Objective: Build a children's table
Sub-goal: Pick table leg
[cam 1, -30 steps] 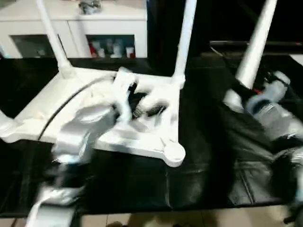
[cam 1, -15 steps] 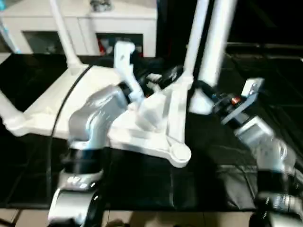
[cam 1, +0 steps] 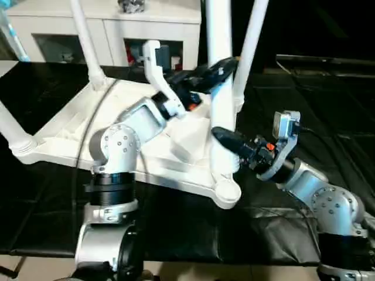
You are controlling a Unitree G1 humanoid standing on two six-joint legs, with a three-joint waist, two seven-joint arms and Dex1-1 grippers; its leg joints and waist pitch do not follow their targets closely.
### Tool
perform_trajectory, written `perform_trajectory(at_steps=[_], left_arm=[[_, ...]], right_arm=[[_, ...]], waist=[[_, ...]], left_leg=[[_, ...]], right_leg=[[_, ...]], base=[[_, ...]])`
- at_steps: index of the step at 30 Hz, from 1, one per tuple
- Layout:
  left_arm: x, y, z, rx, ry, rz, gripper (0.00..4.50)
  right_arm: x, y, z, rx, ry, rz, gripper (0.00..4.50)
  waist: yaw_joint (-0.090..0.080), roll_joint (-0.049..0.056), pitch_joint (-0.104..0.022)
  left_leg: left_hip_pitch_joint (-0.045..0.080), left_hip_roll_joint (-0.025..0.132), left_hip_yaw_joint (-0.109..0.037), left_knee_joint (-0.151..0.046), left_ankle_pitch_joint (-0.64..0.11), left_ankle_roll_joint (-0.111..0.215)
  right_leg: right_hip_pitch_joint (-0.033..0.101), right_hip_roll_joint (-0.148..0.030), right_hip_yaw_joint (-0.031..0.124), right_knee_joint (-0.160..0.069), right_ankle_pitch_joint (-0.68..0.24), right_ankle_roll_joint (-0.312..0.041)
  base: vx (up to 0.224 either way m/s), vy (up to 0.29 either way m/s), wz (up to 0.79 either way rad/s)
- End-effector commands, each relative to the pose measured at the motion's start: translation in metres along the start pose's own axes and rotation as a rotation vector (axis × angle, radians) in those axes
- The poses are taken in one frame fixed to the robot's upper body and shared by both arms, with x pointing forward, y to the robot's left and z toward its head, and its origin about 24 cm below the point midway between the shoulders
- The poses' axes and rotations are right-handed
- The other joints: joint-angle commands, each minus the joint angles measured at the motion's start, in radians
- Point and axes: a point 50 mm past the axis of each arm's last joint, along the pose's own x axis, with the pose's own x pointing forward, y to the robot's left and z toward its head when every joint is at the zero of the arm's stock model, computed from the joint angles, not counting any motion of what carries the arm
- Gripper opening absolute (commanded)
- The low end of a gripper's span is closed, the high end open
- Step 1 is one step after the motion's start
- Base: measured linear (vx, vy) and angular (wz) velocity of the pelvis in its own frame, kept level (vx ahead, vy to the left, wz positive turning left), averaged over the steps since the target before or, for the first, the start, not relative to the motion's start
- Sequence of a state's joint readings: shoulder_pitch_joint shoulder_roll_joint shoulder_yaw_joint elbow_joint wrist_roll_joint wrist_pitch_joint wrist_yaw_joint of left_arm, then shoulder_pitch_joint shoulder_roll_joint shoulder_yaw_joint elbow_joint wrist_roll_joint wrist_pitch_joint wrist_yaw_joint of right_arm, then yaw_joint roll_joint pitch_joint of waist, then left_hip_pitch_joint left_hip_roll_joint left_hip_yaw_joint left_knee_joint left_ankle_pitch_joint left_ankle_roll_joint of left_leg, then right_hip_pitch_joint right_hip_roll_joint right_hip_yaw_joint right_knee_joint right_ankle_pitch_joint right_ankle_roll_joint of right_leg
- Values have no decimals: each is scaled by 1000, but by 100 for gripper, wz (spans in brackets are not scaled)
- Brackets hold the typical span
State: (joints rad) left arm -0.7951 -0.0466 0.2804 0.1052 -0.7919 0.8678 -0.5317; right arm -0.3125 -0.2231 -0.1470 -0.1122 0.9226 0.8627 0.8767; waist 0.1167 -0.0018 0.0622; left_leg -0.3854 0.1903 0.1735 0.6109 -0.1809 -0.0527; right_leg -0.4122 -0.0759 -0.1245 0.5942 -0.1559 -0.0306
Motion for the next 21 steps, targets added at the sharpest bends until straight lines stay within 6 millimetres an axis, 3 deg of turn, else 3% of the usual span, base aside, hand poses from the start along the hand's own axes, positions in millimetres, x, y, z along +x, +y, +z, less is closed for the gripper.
perform_trajectory(at_steps=[1,2,7,13,21], left_arm=[[0,-13,3,-44,3,-145,450],[-5,-22,3,-88,-2,-278,450],[-19,-37,3,-208,-18,-560,412],[-25,-44,1,-261,25,-697,355],[-28,-46,1,-292,43,-767,294]], right_arm=[[0,9,2,-5,17,58,193],[-1,11,0,9,32,82,193],[-3,17,-3,53,81,155,193],[-5,21,-4,78,106,200,193],[-9,22,-4,77,118,211,193]], waist=[[7,-20,-79],[9,-22,-79],[6,-20,-77],[4,-19,-71],[2,-16,-74]], left_leg=[[10,35,-11,-65,-109,49],[11,35,-10,-66,-102,48],[12,36,-10,-67,-116,45],[21,37,-13,-72,-165,18],[24,46,-18,-80,-175,1]], right_leg=[[65,-83,55,-90,-377,-64],[64,-84,56,-90,-388,-68],[63,-82,56,-94,-410,-58],[59,-83,53,-108,-498,-19],[65,-85,55,-104,-453,-31]], base=[[0,0,0],[0,0,0],[0,0,0],[0,0,0],[0,0,0]])
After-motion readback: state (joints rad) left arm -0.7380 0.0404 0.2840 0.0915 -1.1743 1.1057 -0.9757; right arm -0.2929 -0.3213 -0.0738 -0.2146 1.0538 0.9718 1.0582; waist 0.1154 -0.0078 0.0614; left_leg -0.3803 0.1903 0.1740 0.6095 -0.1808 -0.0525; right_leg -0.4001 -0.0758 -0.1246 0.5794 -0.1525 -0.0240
